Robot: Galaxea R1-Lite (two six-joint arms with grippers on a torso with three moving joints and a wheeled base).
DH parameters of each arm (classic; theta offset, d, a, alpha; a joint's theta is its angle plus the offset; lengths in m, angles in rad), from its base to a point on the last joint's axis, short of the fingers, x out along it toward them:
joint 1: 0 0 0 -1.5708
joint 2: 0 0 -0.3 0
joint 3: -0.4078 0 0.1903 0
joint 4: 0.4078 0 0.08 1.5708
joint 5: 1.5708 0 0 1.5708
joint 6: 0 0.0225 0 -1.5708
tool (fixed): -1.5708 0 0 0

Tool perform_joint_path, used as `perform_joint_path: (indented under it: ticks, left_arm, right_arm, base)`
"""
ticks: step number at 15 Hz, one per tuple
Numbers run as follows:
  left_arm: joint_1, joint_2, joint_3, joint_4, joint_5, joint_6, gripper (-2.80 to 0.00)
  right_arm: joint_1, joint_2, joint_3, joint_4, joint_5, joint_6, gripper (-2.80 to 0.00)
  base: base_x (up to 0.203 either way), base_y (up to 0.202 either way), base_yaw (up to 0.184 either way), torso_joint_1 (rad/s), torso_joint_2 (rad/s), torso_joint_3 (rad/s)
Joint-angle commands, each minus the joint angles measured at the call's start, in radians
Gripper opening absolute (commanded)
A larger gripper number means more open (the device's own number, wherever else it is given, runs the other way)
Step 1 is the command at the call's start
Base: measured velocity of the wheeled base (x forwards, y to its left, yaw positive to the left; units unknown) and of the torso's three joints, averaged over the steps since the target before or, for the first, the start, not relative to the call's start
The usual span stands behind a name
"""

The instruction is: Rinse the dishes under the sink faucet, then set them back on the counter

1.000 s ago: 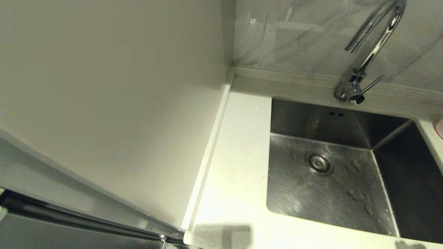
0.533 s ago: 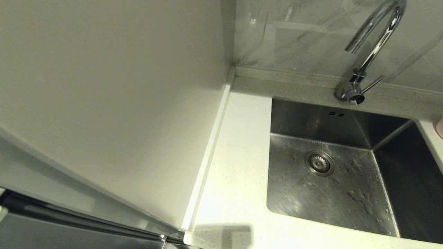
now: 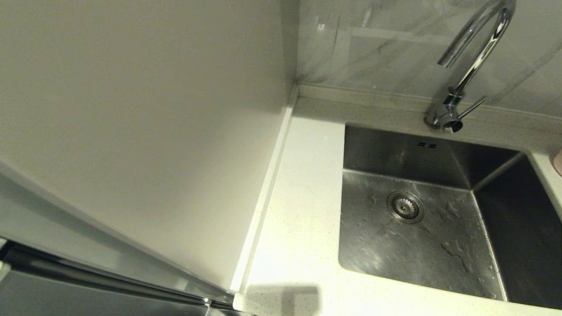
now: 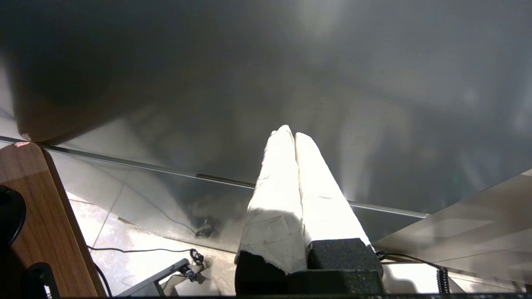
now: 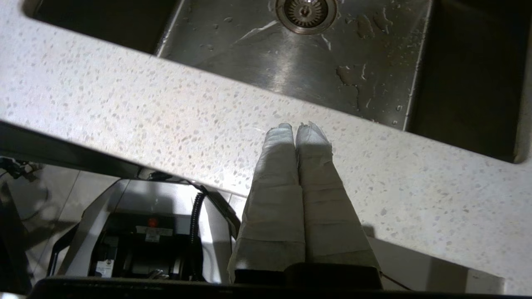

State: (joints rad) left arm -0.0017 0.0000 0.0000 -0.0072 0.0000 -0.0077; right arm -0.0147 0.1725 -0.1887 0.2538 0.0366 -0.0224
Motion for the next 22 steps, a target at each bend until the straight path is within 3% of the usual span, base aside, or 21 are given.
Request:
perform_joint_path:
  ticks: [1, 7, 9, 22]
  left_arm:
    - [0.0, 0.0, 0.003, 0.0, 0.0, 0.0, -2.8]
    - [0.0, 0.0, 0.003, 0.0, 0.0, 0.0, -2.8]
    - [0.0, 0.0, 0.003, 0.0, 0.0, 0.0, -2.8]
    - [0.0, 0.0, 0.003, 0.0, 0.0, 0.0, -2.8]
  right_arm:
    - [0.009, -0.158, 0.037, 0.018, 0.005, -0.015, -2.8]
    - [0.013, -0.172, 0.13, -0.119, -0.001, -0.045, -2.8]
    - [0.013, -0.172, 0.181, -0.275, -0.004, -0.034, -2.8]
    - [0.013, -0.172, 0.189, -0.257, -0.007, -0.027, -2.8]
  base:
    - [0.0, 0.0, 0.0, 0.0, 0.0, 0.0]
    - [0.0, 0.0, 0.0, 0.0, 0.0, 0.0]
    - [0.0, 0.0, 0.0, 0.0, 0.0, 0.0]
    - [0.0, 0.0, 0.0, 0.0, 0.0, 0.0]
